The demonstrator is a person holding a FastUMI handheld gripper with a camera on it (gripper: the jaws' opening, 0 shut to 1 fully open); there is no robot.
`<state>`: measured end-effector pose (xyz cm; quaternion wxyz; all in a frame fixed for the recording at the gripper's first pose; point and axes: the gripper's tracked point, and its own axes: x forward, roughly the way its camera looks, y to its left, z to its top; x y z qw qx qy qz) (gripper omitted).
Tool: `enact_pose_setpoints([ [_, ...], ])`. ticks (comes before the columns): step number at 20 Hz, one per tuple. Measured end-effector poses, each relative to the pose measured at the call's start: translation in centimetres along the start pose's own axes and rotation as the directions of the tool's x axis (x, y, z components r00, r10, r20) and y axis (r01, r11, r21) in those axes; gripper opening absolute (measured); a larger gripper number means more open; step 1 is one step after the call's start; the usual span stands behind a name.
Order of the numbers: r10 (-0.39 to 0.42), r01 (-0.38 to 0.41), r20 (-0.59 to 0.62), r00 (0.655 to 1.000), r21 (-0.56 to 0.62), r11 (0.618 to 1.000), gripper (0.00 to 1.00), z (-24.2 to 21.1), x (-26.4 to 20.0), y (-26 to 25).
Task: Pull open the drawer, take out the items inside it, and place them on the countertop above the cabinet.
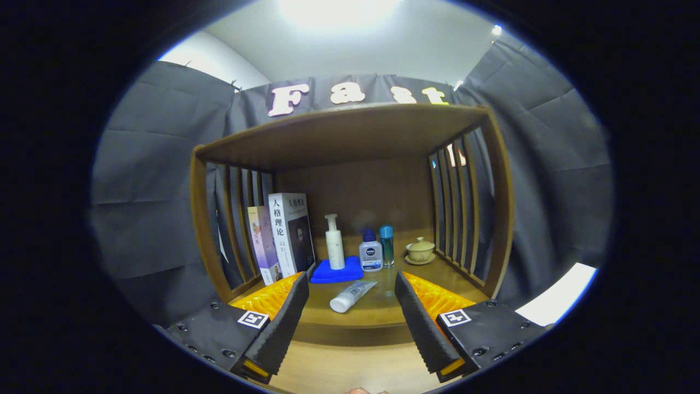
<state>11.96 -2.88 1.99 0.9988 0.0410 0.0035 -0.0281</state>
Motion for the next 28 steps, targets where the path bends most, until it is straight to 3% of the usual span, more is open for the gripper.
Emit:
enact_pose_setpoints([
  [5, 0.012, -0.011, -0.025, 1.0, 0.03, 0.999, 0.98, -3.6, -6.4, 1.3],
  [13, -0.023, 0.027, -0.08, 0.997, 0.039, 0.999, 0.98, -10.7, -11.9, 0.9],
  [16, -0.002, 0.008, -0.08, 0.997, 0.064, 0.998, 0.98, -13.0, -13.9, 2.3],
  [20, -0.004, 0.001, -0.109, 0.994, -0.028, 1.0, 0.98, -16.7, -14.9, 2.9],
  [28, -0.059, 0.045, -0.167, 0.984, -0.088, 0.995, 0.98, -21.2, -14.1, 2.4],
])
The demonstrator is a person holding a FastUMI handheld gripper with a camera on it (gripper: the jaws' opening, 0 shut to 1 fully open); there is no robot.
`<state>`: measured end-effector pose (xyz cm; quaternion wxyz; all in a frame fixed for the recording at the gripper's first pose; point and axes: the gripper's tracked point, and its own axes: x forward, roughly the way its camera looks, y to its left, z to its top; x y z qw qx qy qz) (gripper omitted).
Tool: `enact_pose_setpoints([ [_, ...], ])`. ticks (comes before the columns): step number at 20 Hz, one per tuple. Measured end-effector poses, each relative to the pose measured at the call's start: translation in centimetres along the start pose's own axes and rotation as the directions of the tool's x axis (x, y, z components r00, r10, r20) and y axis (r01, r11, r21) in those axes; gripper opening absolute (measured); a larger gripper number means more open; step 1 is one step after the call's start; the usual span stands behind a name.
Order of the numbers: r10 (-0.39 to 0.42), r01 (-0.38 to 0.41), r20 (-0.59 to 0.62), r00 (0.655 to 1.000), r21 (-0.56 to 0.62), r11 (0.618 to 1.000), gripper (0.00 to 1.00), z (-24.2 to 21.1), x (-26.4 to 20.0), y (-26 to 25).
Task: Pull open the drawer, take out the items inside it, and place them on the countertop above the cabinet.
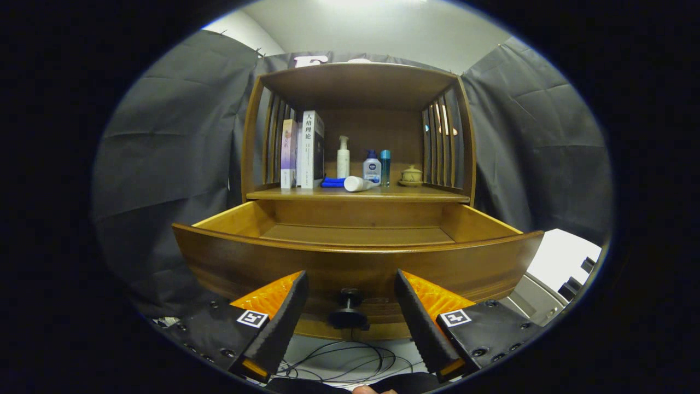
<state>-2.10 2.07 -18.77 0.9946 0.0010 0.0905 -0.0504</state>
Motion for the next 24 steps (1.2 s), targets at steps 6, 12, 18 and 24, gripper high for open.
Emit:
enact_pose_setpoints([
  [6, -0.062, 0.062, -0.006, 0.998, -0.066, 0.996, 0.97, -1.5, 1.5, -0.9],
  [12, -0.05, 0.051, 0.025, 0.998, -0.01, 0.999, 0.98, -1.6, 1.6, 0.6],
  [18, -0.024, 0.025, 0.032, 0.999, -0.035, 0.999, 0.99, -0.9, 3.2, 2.0],
  [24, -0.028, 0.028, 0.012, 1.0, -0.025, 0.999, 0.99, 0.3, 6.8, 2.2],
])
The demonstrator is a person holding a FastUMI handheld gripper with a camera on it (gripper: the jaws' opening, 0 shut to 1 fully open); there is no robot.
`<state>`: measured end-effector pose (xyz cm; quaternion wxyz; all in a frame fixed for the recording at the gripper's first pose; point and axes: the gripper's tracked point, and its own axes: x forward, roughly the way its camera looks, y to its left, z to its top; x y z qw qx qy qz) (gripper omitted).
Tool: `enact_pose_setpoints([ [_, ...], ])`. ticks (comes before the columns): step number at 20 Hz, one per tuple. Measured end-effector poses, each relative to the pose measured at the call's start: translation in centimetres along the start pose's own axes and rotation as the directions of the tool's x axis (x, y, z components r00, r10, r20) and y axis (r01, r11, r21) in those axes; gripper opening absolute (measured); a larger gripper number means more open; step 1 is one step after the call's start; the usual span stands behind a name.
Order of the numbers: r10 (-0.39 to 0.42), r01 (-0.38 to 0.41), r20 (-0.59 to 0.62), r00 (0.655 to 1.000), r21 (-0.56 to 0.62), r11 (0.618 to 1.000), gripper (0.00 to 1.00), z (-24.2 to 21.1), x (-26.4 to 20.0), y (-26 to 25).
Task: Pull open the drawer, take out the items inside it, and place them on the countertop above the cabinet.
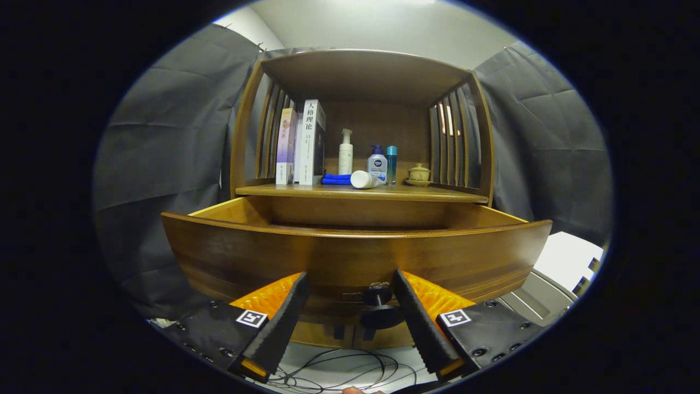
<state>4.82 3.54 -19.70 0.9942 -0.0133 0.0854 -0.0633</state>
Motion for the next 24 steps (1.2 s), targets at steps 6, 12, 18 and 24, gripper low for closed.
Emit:
enact_pose_setpoints([
  [6, -0.016, 0.016, -0.003, 1.0, -0.011, 1.0, 0.98, 1.5, 4.8, -0.1],
  [12, -0.035, 0.035, -0.013, 0.999, -0.013, 0.999, 0.98, 2.3, 9.6, 0.8],
  [18, -0.037, 0.036, -0.024, 0.999, -0.047, 0.998, 0.98, 3.0, 13.7, 0.5],
  [24, -0.04, 0.038, -0.044, 0.998, -0.049, 0.998, 0.99, 3.3, 15.7, 0.5],
])
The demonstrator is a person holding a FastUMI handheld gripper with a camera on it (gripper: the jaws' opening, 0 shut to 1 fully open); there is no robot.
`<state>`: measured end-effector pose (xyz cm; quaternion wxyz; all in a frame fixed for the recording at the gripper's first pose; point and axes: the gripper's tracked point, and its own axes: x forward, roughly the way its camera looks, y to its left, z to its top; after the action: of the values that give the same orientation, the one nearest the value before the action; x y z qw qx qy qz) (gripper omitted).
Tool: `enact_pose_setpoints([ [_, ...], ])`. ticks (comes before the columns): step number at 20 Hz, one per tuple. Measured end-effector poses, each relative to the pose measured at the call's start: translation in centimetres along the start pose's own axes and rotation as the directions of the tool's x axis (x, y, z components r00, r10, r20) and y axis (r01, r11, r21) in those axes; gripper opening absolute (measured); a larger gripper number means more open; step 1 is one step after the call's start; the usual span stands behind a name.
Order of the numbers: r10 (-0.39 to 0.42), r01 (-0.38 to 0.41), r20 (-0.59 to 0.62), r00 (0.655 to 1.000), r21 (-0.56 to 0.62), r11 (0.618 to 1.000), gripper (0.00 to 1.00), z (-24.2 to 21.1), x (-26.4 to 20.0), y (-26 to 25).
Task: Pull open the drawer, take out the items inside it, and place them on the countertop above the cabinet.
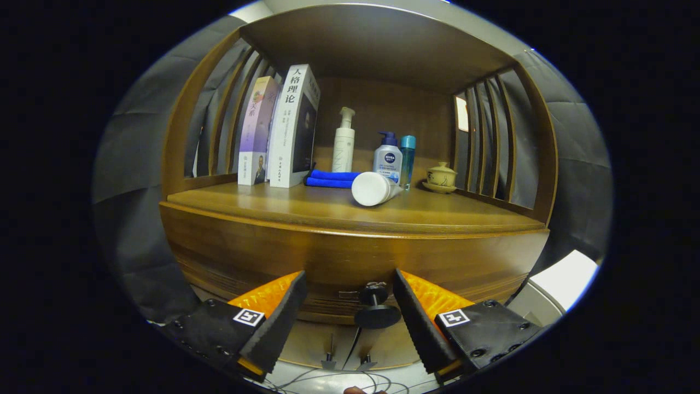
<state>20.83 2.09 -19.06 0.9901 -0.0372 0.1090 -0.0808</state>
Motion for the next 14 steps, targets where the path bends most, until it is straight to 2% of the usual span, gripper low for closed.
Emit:
enact_pose_setpoints([
  [6, 0.015, -0.015, -0.014, 1.0, -0.012, 1.0, 0.98, 1.3, -0.9, -1.0],
  [8, 0.011, -0.011, 0.023, 1.0, -0.004, 1.0, 0.98, 3.6, -2.9, -2.1],
  [11, 0.042, -0.05, 0.122, 0.992, 0.057, 0.997, 0.98, 8.8, -7.1, -2.7],
  [14, 0.066, -0.077, 0.214, 0.975, 0.043, 0.996, 0.97, 13.9, -11.9, -3.7],
])
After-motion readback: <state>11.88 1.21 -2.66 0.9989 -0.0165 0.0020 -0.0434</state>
